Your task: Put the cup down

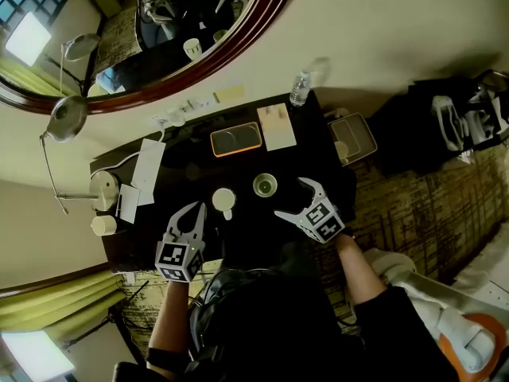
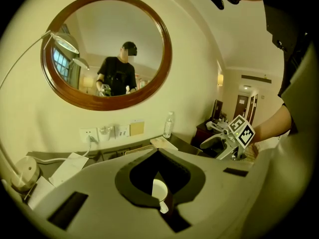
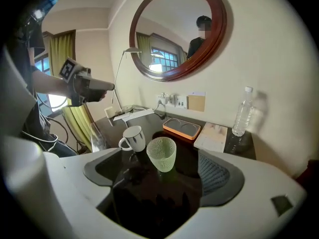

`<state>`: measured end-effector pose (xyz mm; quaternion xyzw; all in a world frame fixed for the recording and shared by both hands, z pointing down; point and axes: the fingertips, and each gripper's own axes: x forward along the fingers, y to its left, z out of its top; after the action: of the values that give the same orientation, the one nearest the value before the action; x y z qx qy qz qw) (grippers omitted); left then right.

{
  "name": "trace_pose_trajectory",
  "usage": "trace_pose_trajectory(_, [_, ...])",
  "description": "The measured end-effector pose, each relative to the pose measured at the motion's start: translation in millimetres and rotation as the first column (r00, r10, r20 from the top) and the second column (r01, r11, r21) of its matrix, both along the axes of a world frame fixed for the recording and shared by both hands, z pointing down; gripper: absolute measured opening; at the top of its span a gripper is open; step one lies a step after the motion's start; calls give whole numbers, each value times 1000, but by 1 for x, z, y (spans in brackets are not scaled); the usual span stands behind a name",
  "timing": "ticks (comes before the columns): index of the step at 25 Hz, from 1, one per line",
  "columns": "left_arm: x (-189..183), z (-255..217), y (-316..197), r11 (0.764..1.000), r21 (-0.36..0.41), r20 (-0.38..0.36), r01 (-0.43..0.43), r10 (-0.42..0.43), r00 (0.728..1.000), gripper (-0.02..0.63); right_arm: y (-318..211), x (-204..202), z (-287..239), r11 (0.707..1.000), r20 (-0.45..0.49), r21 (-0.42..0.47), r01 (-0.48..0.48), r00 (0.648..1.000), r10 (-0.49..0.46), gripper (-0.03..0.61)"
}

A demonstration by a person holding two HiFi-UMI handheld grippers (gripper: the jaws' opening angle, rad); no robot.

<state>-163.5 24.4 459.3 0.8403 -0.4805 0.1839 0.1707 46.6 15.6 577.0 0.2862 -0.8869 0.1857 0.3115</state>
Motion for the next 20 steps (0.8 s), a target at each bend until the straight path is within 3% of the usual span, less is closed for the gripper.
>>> trace_pose_trajectory(12, [17,7,-4,999,24,56,42,-43,997,-14,-25,-36,71,984,0,125,130,991,-131,528])
trace_pose_trajectory(20, [27,25,-1,995,43,101,93,-97,990,-14,-33,-52,96,949,16,158,274,960,-280,523])
